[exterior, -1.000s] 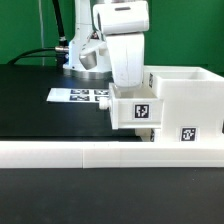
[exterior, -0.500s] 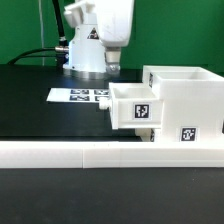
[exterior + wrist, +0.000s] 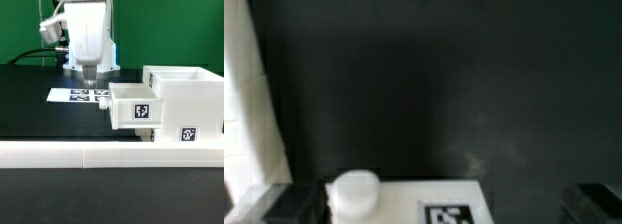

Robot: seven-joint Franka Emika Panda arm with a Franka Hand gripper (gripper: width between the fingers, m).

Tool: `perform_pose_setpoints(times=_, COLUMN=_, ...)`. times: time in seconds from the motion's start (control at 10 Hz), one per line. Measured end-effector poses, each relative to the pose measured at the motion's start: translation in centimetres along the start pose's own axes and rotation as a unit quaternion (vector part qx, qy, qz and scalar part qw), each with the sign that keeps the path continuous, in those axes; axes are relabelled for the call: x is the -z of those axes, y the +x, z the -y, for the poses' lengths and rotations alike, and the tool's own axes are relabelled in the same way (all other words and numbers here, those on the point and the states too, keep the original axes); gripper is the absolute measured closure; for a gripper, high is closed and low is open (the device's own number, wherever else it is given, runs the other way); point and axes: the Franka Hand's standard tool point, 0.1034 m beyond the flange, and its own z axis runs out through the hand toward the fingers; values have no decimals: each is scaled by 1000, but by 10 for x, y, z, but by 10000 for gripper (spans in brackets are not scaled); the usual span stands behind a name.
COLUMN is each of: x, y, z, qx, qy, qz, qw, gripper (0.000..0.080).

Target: Assemble drawer

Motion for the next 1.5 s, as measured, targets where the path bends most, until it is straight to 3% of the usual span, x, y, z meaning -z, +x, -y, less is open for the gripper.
perform_pose_setpoints(times=0.3, x=-20, y=3, z=-4, qx=-9, qy=10, qz=-23, qw=1000, gripper=151)
perform_pose_setpoints(times=0.6, x=-33, y=-7, z=-6, qx=-34, qy=12, qz=-111, qw=993, gripper=151)
perform_pose_setpoints(times=1.1, x=-36, y=21, z=-8, qx=-53, qy=22, qz=-121, qw=991, gripper=151)
perform_pose_setpoints(times=1.5, x=-36, y=20, z=-7, qx=-51, qy=23, qz=-117, qw=992, gripper=151)
